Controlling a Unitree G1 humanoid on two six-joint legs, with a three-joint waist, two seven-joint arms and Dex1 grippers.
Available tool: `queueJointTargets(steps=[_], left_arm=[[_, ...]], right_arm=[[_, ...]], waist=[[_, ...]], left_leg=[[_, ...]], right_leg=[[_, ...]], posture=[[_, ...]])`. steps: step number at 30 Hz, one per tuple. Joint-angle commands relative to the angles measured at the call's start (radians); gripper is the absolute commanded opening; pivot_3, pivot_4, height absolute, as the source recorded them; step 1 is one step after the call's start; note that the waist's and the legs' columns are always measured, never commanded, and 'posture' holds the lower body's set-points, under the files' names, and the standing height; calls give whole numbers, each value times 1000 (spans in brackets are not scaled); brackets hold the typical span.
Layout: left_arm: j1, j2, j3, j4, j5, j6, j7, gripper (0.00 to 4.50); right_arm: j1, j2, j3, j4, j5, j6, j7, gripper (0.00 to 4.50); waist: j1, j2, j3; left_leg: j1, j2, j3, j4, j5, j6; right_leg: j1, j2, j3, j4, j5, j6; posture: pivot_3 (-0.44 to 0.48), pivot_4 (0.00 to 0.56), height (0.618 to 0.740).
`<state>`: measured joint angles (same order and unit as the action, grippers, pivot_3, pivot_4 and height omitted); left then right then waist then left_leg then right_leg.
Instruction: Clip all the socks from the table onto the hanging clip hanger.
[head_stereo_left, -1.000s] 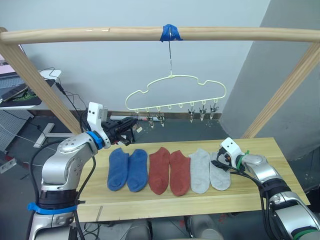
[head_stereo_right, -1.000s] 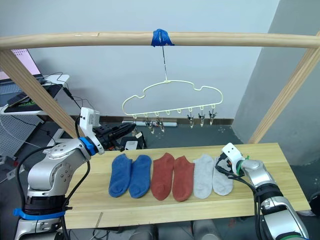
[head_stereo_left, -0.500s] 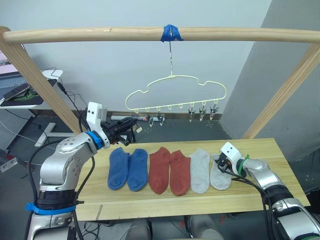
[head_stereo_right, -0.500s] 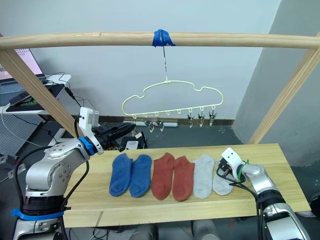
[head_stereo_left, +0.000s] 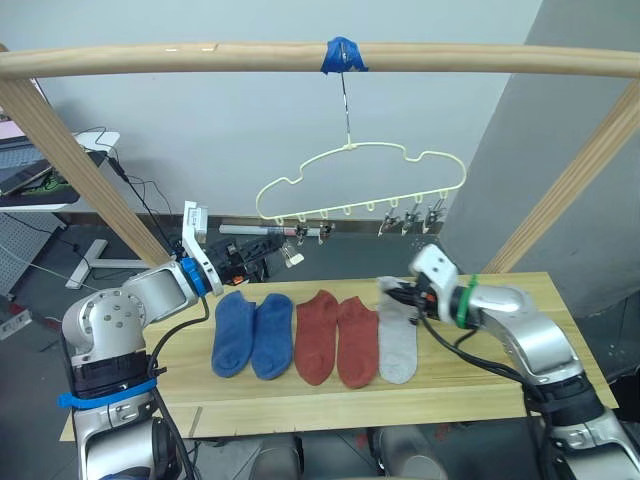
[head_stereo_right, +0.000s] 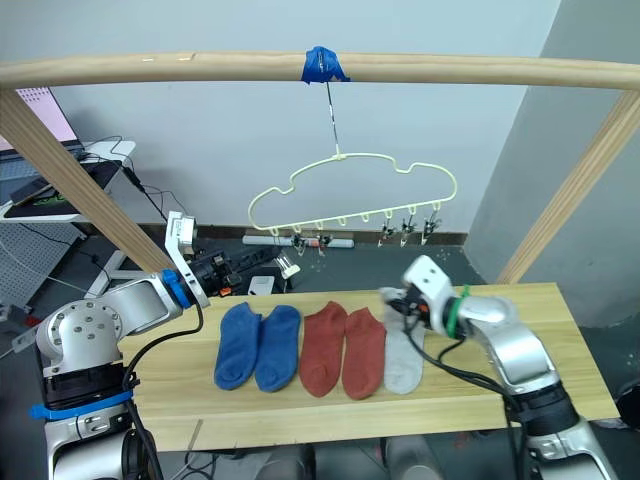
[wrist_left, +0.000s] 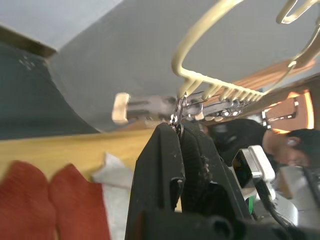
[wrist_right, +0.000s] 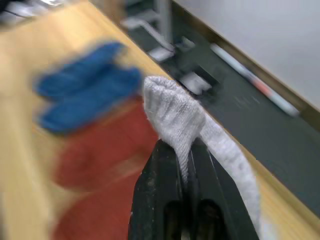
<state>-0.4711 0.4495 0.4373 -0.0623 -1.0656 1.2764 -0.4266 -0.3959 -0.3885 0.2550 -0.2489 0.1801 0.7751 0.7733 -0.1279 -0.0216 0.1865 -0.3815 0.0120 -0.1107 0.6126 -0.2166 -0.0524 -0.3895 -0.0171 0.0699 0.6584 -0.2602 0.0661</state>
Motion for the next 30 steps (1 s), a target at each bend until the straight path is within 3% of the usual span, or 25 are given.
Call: queueJointTargets(steps=[1, 8, 30], left_arm=[[-17, -7, 27, -8, -43, 18, 47, 0], [-16, -5, 4, -47, -61, 2, 61, 0], [9, 0, -18, -77, -89, -26, 75, 0]], right_arm=[[-36, 35, 31, -16, 8, 42, -41, 19], [-178, 182, 59, 100, 33, 72, -77, 19], [-284, 238, 51, 105, 80, 133, -94, 19]], waist=[[6, 0, 0], [20, 0, 1], [27, 0, 1]], left_leg=[[0, -1, 1, 0, 0, 0], [-1, -1, 1, -1, -1, -4], [-3, 0, 2, -1, -2, -12]], right_leg=[[0, -1, 0, 0, 0, 0], [-1, -2, 0, -1, -1, -2], [-4, -2, 1, -2, -1, -2]], posture=[[-89, 175, 740], [-67, 165, 740], [-58, 151, 740]])
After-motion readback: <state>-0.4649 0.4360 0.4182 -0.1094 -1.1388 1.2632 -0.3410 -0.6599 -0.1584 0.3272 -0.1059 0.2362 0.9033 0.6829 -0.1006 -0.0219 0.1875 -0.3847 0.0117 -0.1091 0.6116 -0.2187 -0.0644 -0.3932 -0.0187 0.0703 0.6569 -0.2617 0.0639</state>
